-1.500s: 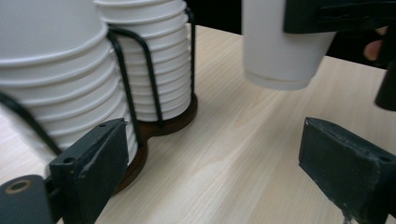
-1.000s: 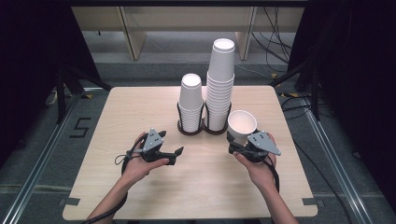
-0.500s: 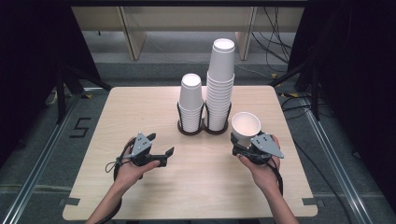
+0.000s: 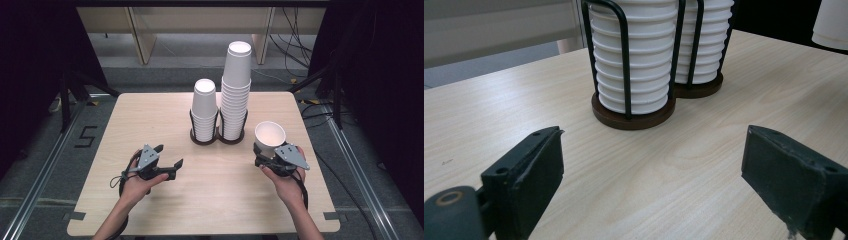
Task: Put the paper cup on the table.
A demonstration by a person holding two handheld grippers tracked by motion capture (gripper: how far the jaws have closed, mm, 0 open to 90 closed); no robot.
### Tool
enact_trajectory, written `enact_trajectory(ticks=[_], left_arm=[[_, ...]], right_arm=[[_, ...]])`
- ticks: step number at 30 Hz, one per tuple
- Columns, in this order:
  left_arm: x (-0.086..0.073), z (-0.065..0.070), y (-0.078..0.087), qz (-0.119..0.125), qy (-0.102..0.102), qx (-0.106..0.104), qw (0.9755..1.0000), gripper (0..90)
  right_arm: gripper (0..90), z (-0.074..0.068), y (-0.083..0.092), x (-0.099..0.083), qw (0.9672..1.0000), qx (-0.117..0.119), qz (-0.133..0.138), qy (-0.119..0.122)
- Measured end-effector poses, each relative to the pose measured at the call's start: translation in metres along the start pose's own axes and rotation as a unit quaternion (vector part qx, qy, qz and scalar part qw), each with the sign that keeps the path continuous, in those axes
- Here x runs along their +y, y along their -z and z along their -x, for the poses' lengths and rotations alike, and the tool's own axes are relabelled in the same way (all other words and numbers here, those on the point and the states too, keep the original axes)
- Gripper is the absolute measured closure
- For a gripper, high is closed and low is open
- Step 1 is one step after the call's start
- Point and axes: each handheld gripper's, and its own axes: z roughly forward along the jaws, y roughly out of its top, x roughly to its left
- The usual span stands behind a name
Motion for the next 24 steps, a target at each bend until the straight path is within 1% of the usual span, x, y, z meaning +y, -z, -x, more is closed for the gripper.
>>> enact_trajectory(ticks=[1,2,3,4,5,6,7,8,11,12,13,14,15,16,17,20,21,22,23,24], left_arm=[[0.001,0.0,0.0,-0.005,-0.001,0.002,1.0,9.2],[0.001,-0.001,0.0,-0.004,0.0,0.001,1.0,9.3],[0.001,-0.001,-0.002,-0.003,0.001,0.0,1.0,9.3],[0.001,-0.001,-0.002,-0.004,0.002,0.0,1.0,9.4],[0.0,-0.001,-0.003,0.0,0.001,-0.004,1.0,9.4],[0.0,-0.001,-0.002,-0.004,0.001,-0.001,1.0,9.4],[-0.001,-0.001,-0.003,0.002,0.005,-0.006,1.0,9.4],[-0.002,-0.001,-0.001,-0.004,0.004,-0.003,1.0,9.4],[-0.003,-0.001,0.0,-0.004,0.003,-0.003,1.0,9.4],[-0.003,-0.001,0.0,-0.004,0.003,-0.002,1.0,9.4],[-0.003,-0.001,0.001,-0.004,0.003,-0.002,1.0,9.4],[-0.003,-0.001,0.001,-0.002,0.004,-0.001,1.0,9.4],[-0.002,-0.001,0.001,-0.002,0.005,0.0,1.0,9.4],[-0.002,-0.002,0.001,0.001,0.006,-0.001,1.0,9.4],[-0.002,-0.003,0.0,0.003,0.009,-0.002,1.0,9.4],[-0.003,-0.003,0.0,-0.003,0.008,0.001,1.0,9.5],[-0.003,-0.002,0.0,-0.003,0.007,0.001,1.0,9.5],[-0.003,-0.002,0.0,-0.003,0.007,0.001,1.0,9.4],[-0.004,-0.002,-0.001,0.001,0.007,-0.003,1.0,9.4],[-0.004,-0.001,0.0,-0.005,0.006,0.0,1.0,9.5]], right_arm=[[17.8,0.001,0.0,0.0,1.0,-0.001,-0.001,0.0],[17.8,0.001,0.001,-0.001,1.0,-0.001,-0.006,-0.005],[17.8,0.001,0.001,-0.002,0.9999,-0.006,-0.004,-0.01],[17.7,0.002,0.002,-0.003,0.9999,-0.011,-0.006,-0.008],[17.7,0.004,0.003,-0.003,0.9999,-0.008,-0.008,-0.004],[17.7,0.004,0.004,-0.004,0.9999,-0.012,-0.01,-0.006],[17.7,0.005,0.004,-0.004,0.9998,-0.017,-0.01,-0.009],[17.6,0.005,0.004,-0.006,0.9996,-0.023,-0.014,-0.011],[17.6,0.005,0.0,-0.009,0.9994,-0.024,-0.023,-0.012],[17.5,0.006,-0.003,-0.011,0.9996,-0.021,-0.019,-0.008],[17.6,0.006,-0.004,-0.012,0.9994,-0.026,-0.022,0.0],[17.5,0.006,-0.005,-0.012,0.9993,-0.028,-0.026,0.003],[17.5,0.005,-0.006,-0.013,0.9991,-0.029,-0.029,-0.007],[17.5,0.005,-0.008,-0.014,0.9992,-0.028,-0.029,-0.005],[17.5,0.007,-0.009,-0.014,0.9992,-0.027,-0.03,0.007],[17.5,0.009,-0.012,-0.016,0.9988,-0.036,-0.032,-0.006],[17.5,0.011,-0.013,-0.016,0.9989,-0.036,-0.031,0.002],[17.4,0.011,-0.014,-0.017,0.9989,-0.037,-0.03,-0.003],[17.4,0.013,-0.014,-0.017,0.9986,-0.04,-0.033,0.006],[17.4,0.014,-0.015,-0.017,0.9985,-0.042,-0.034,0.009]])
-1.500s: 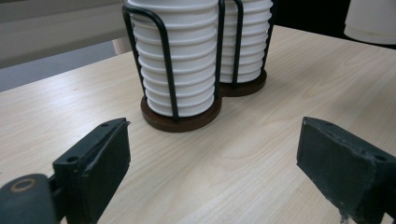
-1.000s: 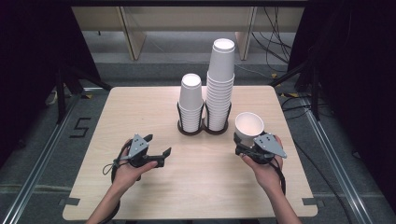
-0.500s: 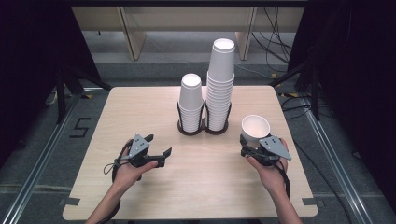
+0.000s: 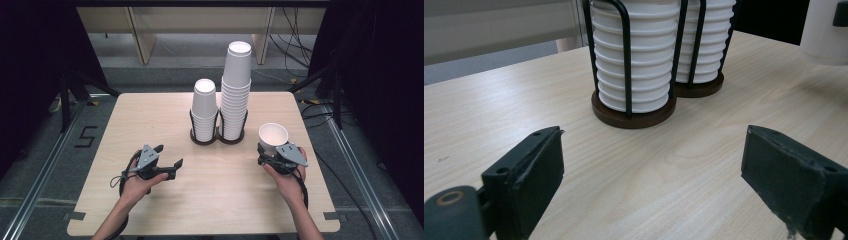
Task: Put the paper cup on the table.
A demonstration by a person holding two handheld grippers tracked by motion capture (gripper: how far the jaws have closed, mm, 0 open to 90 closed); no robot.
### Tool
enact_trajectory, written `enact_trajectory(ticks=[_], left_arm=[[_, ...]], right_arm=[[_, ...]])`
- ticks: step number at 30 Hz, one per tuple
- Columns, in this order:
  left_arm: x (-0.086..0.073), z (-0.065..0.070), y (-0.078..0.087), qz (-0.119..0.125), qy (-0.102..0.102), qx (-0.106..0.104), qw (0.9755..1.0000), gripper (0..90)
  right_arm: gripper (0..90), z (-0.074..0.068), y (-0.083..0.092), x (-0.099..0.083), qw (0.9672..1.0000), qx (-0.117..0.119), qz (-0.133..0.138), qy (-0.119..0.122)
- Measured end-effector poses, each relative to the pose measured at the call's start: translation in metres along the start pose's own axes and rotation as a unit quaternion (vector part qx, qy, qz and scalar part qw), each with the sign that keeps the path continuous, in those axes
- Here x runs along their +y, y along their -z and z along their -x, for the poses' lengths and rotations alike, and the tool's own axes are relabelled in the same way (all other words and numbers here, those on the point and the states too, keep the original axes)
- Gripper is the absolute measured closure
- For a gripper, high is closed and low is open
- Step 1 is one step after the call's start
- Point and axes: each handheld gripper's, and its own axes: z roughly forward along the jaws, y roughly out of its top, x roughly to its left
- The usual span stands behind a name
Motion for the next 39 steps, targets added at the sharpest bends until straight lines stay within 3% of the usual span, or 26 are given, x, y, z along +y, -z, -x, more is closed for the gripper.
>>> enact_trajectory(ticks=[1,5,6,7,8,10,11,12,13,14,15,16,17,19,20,21,23,24,26,27,28,35,38,39], left_arm=[[0.0,0.0,0.0,-0.001,0.0,0.0,1.0,9.5],[-0.001,0.001,0.0,-0.003,-0.002,0.0,1.0,9.4],[-0.001,0.001,-0.001,-0.002,-0.004,0.0,1.0,9.5],[-0.002,0.0,-0.002,0.001,-0.003,-0.002,1.0,9.4],[-0.002,0.001,-0.002,-0.002,-0.003,-0.001,1.0,9.4],[-0.003,0.001,-0.002,-0.005,-0.002,0.0,1.0,9.4],[-0.003,0.001,-0.002,-0.006,-0.002,-0.001,1.0,9.4],[-0.003,0.001,-0.002,-0.005,-0.002,-0.001,1.0,9.4],[-0.003,0.001,-0.002,-0.005,-0.001,-0.001,1.0,9.4],[-0.003,0.001,-0.002,-0.005,-0.002,-0.001,1.0,9.5],[-0.003,0.001,-0.002,-0.005,-0.002,-0.001,1.0,9.4],[-0.003,0.001,-0.002,-0.005,-0.002,-0.001,1.0,9.4],[-0.003,0.001,-0.002,-0.006,-0.001,0.0,1.0,9.4],[-0.004,0.001,-0.003,-0.003,0.001,-0.004,1.0,9.4],[-0.004,0.001,-0.003,-0.008,0.0,-0.002,1.0,9.4],[-0.005,0.001,-0.003,-0.008,-0.001,-0.002,1.0,9.4],[-0.005,0.001,-0.003,-0.009,-0.001,-0.003,1.0,9.4],[-0.005,0.001,-0.003,-0.01,-0.001,-0.003,0.9999,9.4],[-0.006,0.001,-0.005,-0.004,0.001,-0.006,1.0,9.4],[-0.006,0.001,-0.005,-0.004,0.001,-0.006,1.0,9.4],[-0.006,0.001,-0.005,-0.004,0.001,-0.006,1.0,9.4],[-0.007,0.002,-0.004,-0.011,0.002,-0.004,0.9999,9.4],[-0.007,0.002,-0.004,-0.014,0.001,-0.003,0.9999,9.4],[-0.008,0.002,-0.006,-0.008,0.003,-0.007,0.9999,9.4]], right_arm=[[17.4,0.0,-0.002,0.0,0.9999,0.009,-0.003,-0.008],[17.3,0.002,-0.004,-0.002,0.9999,-0.005,-0.009,0.0],[17.3,0.0,-0.004,-0.003,0.9998,-0.009,-0.012,-0.013],[17.3,0.003,-0.006,-0.004,0.9999,-0.008,-0.01,-0.001],[17.3,0.001,-0.006,-0.005,0.9998,-0.009,-0.011,-0.014],[17.2,0.004,-0.008,-0.006,0.9999,-0.001,-0.012,-0.002],[17.2,0.004,-0.008,-0.006,0.9999,-0.008,-0.015,-0.002],[17.2,0.002,-0.008,-0.007,0.9996,-0.012,-0.02,-0.014],[17.2,0.005,-0.009,-0.007,0.9998,-0.009,-0.018,-0.003],[17.2,0.005,-0.01,-0.008,0.9998,-0.006,-0.019,-0.009],[17.1,0.006,-0.01,-0.009,0.9997,-0.015,-0.019,0.001],[17.1,0.006,-0.012,-0.01,0.9997,-0.005,-0.022,-0.005],[17.1,0.005,-0.011,-0.011,0.9994,-0.015,-0.03,-0.011],[17.1,0.007,-0.012,-0.012,0.9995,-0.009,-0.03,-0.003],[17.1,0.005,-0.012,-0.013,0.9992,-0.015,-0.034,-0.018],[17.1,0.008,-0.014,-0.013,0.9994,-0.013,-0.031,0.002],[17.1,0.008,-0.014,-0.014,0.9993,-0.01,-0.035,-0.007],[17.0,0.01,-0.015,-0.015,0.9993,-0.013,-0.033,0.007],[17.0,0.008,-0.016,-0.016,0.9992,-0.007,-0.038,-0.01],[17.0,0.01,-0.016,-0.016,0.9992,-0.014,-0.037,0.003],[17.0,0.01,-0.016,-0.017,0.999,-0.012,-0.042,-0.009],[16.9,0.009,-0.017,-0.02,0.9984,-0.016,-0.052,-0.015],[16.9,0.011,-0.019,-0.022,0.9984,-0.015,-0.054,-0.004],[16.9,0.01,-0.02,-0.022,0.9982,-0.01,-0.057,-0.013]])
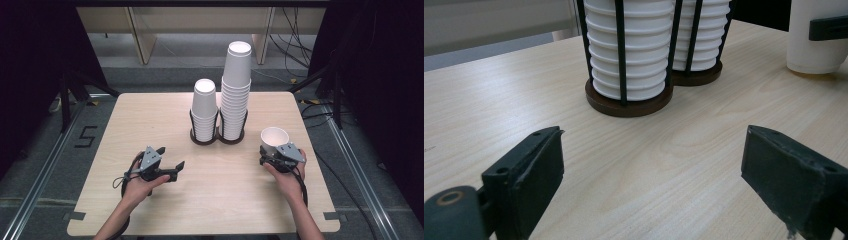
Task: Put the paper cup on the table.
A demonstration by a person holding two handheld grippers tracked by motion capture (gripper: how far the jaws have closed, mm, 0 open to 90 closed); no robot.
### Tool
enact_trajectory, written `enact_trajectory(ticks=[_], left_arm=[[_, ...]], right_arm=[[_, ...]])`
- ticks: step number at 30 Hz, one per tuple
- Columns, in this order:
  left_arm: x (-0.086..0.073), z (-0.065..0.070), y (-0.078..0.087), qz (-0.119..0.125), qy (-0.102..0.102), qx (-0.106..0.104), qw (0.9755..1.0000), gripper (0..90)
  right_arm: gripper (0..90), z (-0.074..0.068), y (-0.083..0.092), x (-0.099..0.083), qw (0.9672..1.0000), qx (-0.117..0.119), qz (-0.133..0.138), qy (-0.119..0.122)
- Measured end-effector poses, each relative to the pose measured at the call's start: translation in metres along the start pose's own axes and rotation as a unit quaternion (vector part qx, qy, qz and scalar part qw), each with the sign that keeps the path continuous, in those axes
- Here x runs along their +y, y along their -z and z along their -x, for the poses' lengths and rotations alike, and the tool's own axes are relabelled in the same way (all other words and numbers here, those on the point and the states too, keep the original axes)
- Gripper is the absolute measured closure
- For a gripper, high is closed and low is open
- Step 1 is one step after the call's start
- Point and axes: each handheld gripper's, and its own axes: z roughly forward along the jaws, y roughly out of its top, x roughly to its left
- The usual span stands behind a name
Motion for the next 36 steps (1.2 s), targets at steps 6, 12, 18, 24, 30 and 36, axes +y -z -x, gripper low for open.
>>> enact_trajectory(ticks=[6,12,18,24,30,36], left_arm=[[-0.0005,0.0003,-0.0005,0.001,0.001,-0.001,1.0,9.4],[-0.0008,0.0004,0.0001,-0.005,0.001,0.001,1.0,9.4],[-0.0012,0.0005,-0.0002,-0.006,0.0,0.001,1.0,9.4],[-0.0023,0.001,-0.001,-0.006,0.001,-0.002,1.0,9.4],[-0.0031,0.0011,-0.0009,-0.009,0.002,-0.001,1.0,9.4],[-0.0033,0.0006,-0.0008,-0.009,0.003,-0.001,1.0,9.4]], right_arm=[[16.8,-0.0017,-0.0005,-0.0017,0.9998,-0.004,-0.01,-0.017],[16.5,0.0012,-0.0025,-0.0022,0.9999,0.0,-0.002,-0.011],[16.0,0.0001,-0.0007,-0.0029,0.9997,0.001,-0.006,-0.023],[14.2,0.0014,-0.0001,-0.0039,0.9997,0.01,-0.011,-0.018],[3.7,0.0007,0.0005,-0.0057,0.9995,0.008,-0.023,-0.023],[0.5,0.0003,0.0025,-0.0057,0.9988,0.011,-0.033,-0.035]])
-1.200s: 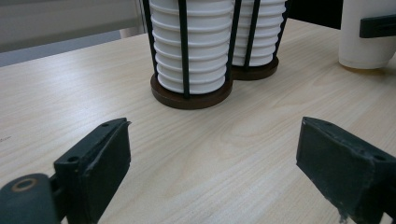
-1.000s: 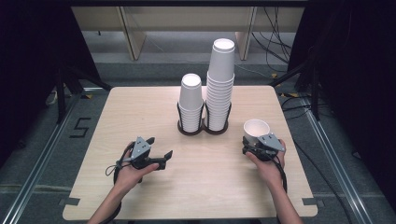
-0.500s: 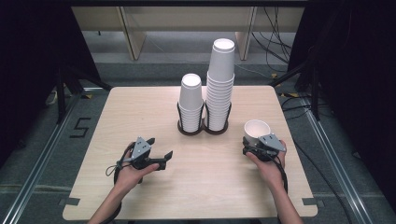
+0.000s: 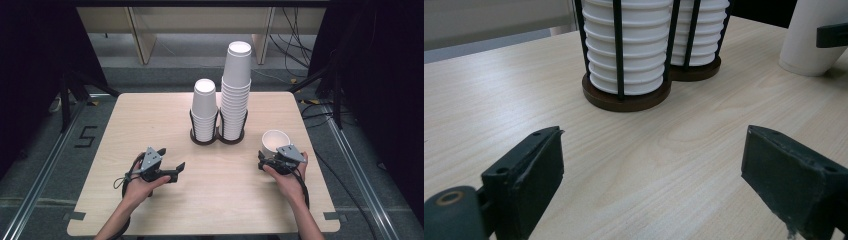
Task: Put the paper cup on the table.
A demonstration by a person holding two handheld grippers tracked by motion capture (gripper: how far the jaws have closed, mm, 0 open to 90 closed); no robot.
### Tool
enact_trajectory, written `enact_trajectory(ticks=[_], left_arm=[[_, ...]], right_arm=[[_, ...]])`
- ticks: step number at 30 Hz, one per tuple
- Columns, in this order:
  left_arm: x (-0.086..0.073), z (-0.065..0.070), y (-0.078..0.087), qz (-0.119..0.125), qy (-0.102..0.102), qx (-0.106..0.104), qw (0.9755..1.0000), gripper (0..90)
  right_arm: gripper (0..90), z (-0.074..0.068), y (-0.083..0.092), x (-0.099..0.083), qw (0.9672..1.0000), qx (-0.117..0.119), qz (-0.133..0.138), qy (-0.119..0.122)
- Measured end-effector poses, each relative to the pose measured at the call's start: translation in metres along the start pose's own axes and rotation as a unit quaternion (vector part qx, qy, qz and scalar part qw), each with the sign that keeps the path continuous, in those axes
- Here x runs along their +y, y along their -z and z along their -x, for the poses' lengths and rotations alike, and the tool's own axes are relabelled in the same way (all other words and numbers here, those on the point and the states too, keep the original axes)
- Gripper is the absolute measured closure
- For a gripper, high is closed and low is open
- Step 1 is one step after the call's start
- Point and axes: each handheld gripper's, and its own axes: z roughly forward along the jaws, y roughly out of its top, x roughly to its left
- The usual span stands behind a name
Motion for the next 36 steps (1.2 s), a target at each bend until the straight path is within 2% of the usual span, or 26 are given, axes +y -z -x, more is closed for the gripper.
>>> enact_trajectory(ticks=[1,4,5,10,11,12,13,18,22,23,24,27,28,29,30,31,33,34,35,36], left_arm=[[0.0,0.0,0.0,0.0,0.0,0.0,1.0,9.4],[0.0,0.0,0.0,-0.001,0.0,0.001,1.0,9.4],[0.0,-0.001,0.0,-0.001,0.0,0.001,1.0,9.4],[-0.001,0.0,0.0,-0.001,0.0,0.0,1.0,9.4],[-0.001,0.0,0.0,-0.001,0.0,0.001,1.0,9.4],[-0.001,0.0,0.0,-0.001,0.001,0.001,1.0,9.4],[-0.001,-0.001,0.0,-0.001,0.001,0.001,1.0,9.4],[-0.001,-0.001,0.0,-0.001,0.001,0.001,1.0,9.4],[-0.001,-0.001,0.0,-0.001,0.002,0.002,1.0,9.4],[-0.001,-0.001,0.0,-0.001,0.002,0.002,1.0,9.4],[-0.001,-0.001,0.0,-0.001,0.002,0.002,1.0,9.4],[-0.002,-0.001,0.0,-0.002,0.001,0.002,1.0,9.4],[-0.002,-0.001,0.0,-0.002,0.001,0.003,1.0,9.4],[-0.002,-0.001,0.0,-0.002,0.002,0.002,1.0,9.4],[-0.002,-0.001,0.0,-0.002,0.002,0.002,1.0,9.4],[-0.002,-0.002,0.0,0.0,0.003,0.001,1.0,9.4],[-0.002,-0.002,0.0,-0.002,0.003,0.003,1.0,9.3],[-0.002,-0.002,0.0,-0.002,0.003,0.003,1.0,9.4],[-0.002,-0.002,0.0,-0.002,0.002,0.003,1.0,9.4],[-0.002,-0.002,0.0,-0.002,0.002,0.003,1.0,9.4]], right_arm=[[0.5,0.0,0.0,0.0,1.0,-0.005,0.0,-0.002],[0.5,0.001,0.002,-0.001,1.0,0.002,0.006,0.003],[0.5,0.001,0.004,0.0,1.0,0.004,0.0,0.004],[0.5,-0.001,0.01,-0.002,1.0,0.003,0.0,-0.009],[0.5,0.001,0.013,-0.002,1.0,0.001,-0.007,0.006],[0.4,-0.001,0.013,-0.003,1.0,0.0,-0.001,-0.007],[0.4,0.002,0.015,-0.003,0.9999,0.005,-0.002,0.01],[0.5,0.0,0.023,-0.006,0.9999,0.005,-0.003,0.014],[0.5,-0.003,0.032,-0.008,0.9999,0.009,-0.009,-0.001],[0.5,-0.001,0.033,-0.008,0.9998,0.011,-0.003,0.017],[0.5,-0.002,0.036,-0.008,0.9999,0.007,-0.01,0.01],[0.5,-0.001,0.04,-0.01,0.9997,0.013,-0.005,0.021],[0.5,-0.003,0.043,-0.011,0.9998,0.013,-0.009,0.008],[0.5,-0.001,0.044,-0.011,0.9996,0.021,-0.006,0.017],[0.5,-0.001,0.046,-0.012,0.9996,0.015,-0.004,0.023],[0.5,-0.001,0.048,-0.012,0.9998,0.013,-0.001,0.016],[0.5,0.0,0.051,-0.013,0.9997,0.015,0.002,0.021],[0.5,0.002,0.052,-0.013,0.9991,0.013,0.002,0.04],[0.5,0.002,0.054,-0.014,0.9993,0.023,0.001,0.03],[0.5,0.001,0.057,-0.015,0.9996,0.013,0.004,0.023]])
